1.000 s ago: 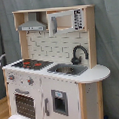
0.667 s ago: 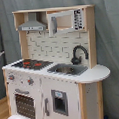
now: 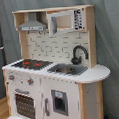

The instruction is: Play with the kitchen

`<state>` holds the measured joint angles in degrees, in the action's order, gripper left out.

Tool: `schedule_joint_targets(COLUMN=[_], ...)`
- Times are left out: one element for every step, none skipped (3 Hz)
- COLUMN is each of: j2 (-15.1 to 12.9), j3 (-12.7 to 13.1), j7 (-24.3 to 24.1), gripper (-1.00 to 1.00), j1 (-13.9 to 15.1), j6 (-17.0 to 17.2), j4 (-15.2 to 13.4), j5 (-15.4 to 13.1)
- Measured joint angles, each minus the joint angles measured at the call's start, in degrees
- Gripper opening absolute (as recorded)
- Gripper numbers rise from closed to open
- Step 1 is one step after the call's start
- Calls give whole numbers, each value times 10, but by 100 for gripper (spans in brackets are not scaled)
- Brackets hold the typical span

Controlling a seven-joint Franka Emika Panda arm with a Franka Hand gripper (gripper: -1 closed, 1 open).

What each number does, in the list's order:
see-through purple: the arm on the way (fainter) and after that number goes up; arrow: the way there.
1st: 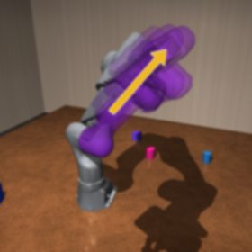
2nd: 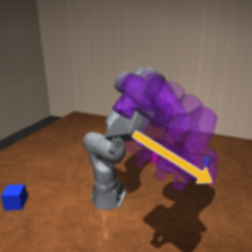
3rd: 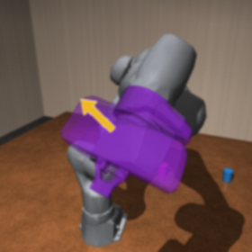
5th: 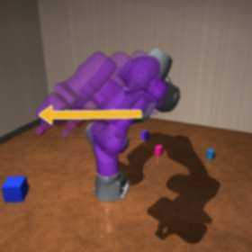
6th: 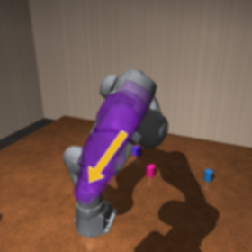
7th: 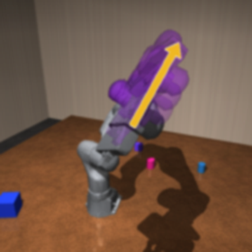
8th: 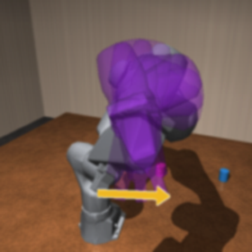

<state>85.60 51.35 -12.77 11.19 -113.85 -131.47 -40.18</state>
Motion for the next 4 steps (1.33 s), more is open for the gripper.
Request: schedule_joint_targets(j2=[4, 6, 9, 10], j3=[-34, -69, -108, -148], j7=[-16, -32, -41, -51], gripper=[100, 100, 100, 100], j1=[-34, -71, -111, -154], j6=[4, 4, 4, 4], j4=[-18, -38, -60, -86], j5=[-27, -61, -99, -138])
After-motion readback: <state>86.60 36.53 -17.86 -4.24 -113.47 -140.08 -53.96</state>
